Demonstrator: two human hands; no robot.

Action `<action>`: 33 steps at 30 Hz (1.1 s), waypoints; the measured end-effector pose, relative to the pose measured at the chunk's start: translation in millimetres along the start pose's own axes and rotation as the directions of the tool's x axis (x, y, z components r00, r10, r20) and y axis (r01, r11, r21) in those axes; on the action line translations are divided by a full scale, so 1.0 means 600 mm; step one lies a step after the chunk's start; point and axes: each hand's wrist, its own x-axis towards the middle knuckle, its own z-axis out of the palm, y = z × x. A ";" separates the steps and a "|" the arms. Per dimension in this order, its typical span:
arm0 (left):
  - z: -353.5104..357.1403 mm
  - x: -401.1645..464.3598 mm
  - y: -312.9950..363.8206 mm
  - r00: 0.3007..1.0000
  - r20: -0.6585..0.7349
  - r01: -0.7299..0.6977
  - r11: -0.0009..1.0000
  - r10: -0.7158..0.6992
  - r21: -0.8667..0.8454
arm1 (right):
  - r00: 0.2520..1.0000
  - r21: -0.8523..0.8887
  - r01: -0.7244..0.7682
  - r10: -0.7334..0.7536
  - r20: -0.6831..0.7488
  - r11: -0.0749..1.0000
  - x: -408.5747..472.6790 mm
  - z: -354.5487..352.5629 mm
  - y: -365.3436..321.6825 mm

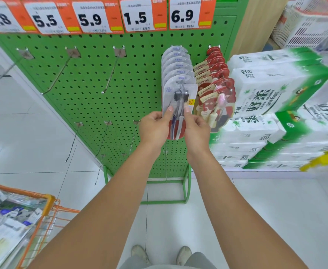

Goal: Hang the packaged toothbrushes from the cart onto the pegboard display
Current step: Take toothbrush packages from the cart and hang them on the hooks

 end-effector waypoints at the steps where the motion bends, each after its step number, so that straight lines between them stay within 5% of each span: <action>1: 0.002 0.003 -0.001 1.000 -0.005 0.013 1.000 -0.013 0.019 | 1.000 -0.008 -0.014 0.014 -0.001 1.000 0.002 0.000 0.001; 11: -0.097 -0.036 -0.080 0.996 -0.020 0.086 0.980 -0.084 0.179 | 0.936 -0.087 -0.334 0.341 0.090 0.939 -0.072 0.008 0.063; 17: -0.322 -0.104 -0.228 0.915 -0.283 0.343 0.924 -0.288 0.171 | 0.785 -0.321 -0.360 0.470 0.403 0.876 -0.177 0.102 0.163; 24: -0.606 -0.201 -0.346 0.725 -0.527 0.485 0.872 -0.444 -0.067 | 0.442 -0.695 0.000 0.623 0.645 0.719 -0.331 0.274 0.297; 29: -0.751 -0.232 -0.424 0.604 -0.617 0.549 0.824 -0.505 -0.137 | 0.358 -0.732 0.340 0.639 0.681 0.590 -0.418 0.388 0.402; 33: -0.831 -0.237 -0.477 0.650 -0.554 0.617 0.787 -0.520 -0.014 | 0.314 -0.694 0.562 0.660 0.683 0.450 -0.466 0.468 0.489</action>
